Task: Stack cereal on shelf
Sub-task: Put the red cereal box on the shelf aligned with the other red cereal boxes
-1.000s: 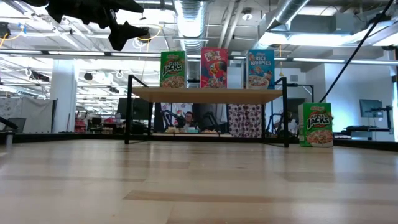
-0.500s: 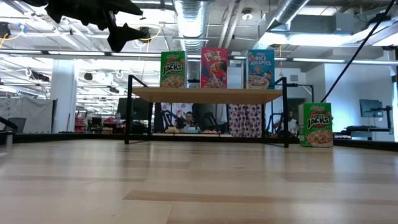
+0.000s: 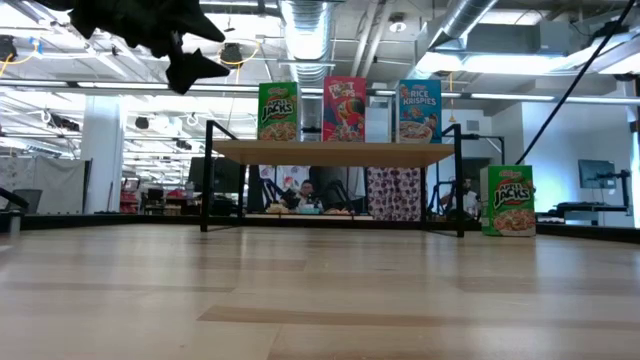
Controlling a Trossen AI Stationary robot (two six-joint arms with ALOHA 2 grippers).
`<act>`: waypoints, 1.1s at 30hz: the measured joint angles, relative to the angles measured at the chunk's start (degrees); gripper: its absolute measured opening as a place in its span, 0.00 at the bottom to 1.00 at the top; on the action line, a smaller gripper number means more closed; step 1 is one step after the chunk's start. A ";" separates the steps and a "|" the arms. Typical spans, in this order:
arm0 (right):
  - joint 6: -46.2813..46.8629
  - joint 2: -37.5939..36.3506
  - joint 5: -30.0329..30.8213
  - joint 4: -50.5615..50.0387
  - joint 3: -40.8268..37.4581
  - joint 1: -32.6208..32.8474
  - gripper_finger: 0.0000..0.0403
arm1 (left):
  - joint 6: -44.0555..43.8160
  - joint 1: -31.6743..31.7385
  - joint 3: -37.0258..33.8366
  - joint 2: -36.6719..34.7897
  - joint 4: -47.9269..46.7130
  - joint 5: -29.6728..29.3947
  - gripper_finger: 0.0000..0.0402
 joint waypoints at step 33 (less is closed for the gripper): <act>1.79 0.00 -0.52 -0.44 0.00 2.83 0.63 | 0.86 0.00 0.02 0.00 0.93 0.63 0.69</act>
